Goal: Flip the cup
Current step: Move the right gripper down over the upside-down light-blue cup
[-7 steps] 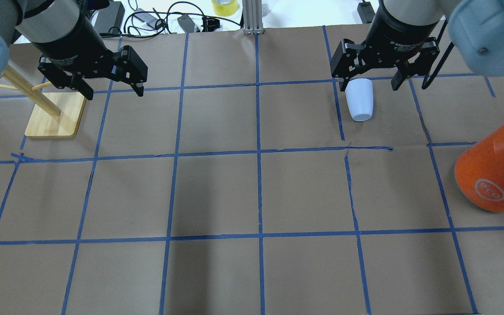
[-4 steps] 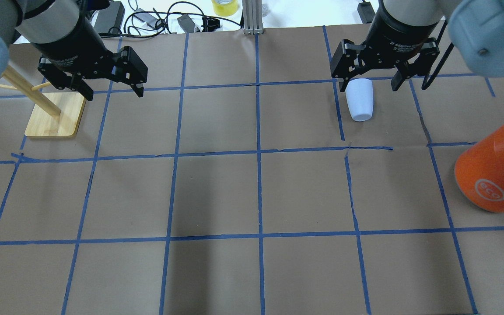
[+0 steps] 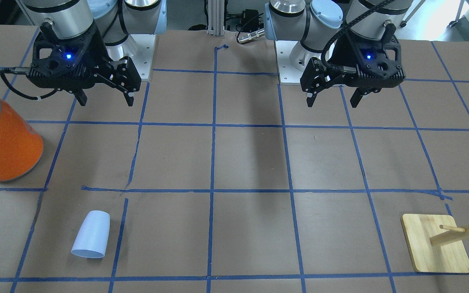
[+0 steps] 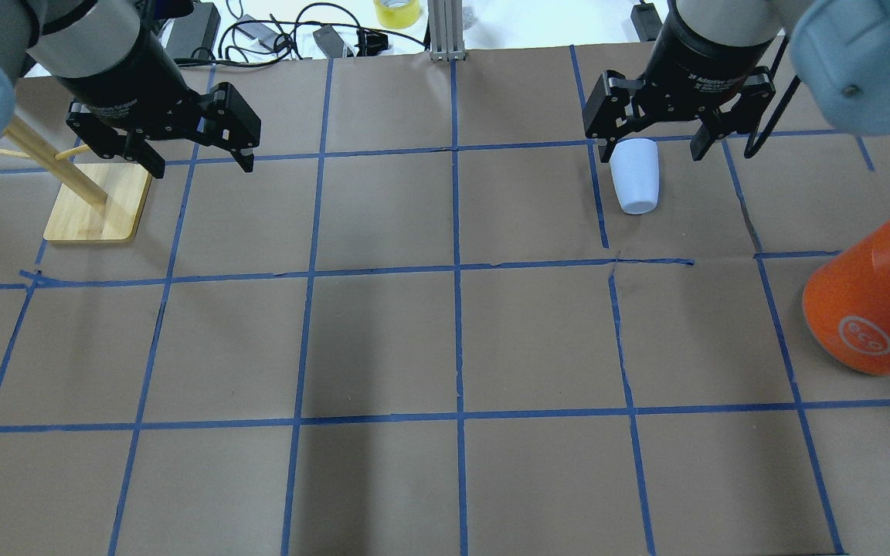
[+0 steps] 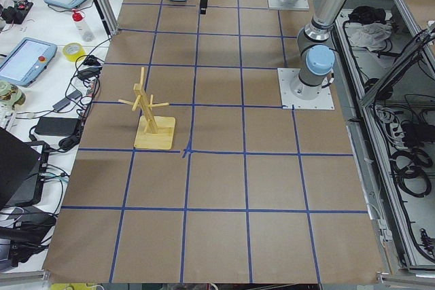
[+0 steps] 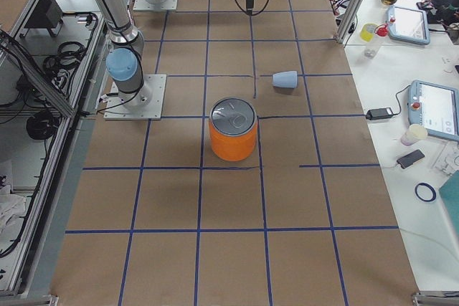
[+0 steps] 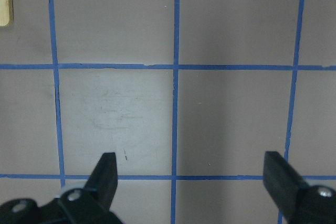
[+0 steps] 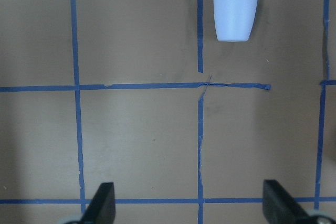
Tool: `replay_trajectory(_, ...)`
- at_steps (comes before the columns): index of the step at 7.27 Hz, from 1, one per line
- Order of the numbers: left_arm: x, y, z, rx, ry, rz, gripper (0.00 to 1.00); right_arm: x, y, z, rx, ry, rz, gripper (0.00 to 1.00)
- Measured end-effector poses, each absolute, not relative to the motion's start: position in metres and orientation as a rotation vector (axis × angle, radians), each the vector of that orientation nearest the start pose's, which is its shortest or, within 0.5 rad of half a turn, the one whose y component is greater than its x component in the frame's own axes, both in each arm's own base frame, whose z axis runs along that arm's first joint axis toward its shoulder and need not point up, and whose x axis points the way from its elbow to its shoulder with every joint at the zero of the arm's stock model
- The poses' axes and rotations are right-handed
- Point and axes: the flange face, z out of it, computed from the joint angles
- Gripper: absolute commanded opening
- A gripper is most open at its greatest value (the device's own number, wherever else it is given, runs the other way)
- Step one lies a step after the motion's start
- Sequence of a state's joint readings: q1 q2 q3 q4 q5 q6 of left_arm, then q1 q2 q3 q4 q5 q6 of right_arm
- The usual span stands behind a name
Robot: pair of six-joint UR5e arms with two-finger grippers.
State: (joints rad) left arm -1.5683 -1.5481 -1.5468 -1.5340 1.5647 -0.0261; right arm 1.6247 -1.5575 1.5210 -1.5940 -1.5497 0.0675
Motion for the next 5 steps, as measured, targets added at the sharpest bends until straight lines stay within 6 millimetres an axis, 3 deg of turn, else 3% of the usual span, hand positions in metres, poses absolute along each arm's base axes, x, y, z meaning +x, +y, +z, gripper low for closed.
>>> replay_trajectory(2,-0.133,-0.49,0.514,-0.044,3.146,-0.13,1.0,0.146,-0.515,0.492,0.063,3.124,-0.06,1.0)
replay_trajectory(3,-0.133,-0.49,0.514,-0.043,3.146,-0.13,1.0,0.138,-0.534,0.477,0.078,3.122,-0.055,1.0)
replay_trajectory(5,-0.133,-0.49,0.514,-0.044,3.146,-0.13,1.0,0.114,-0.588,0.416,0.099,3.119,-0.063,0.99)
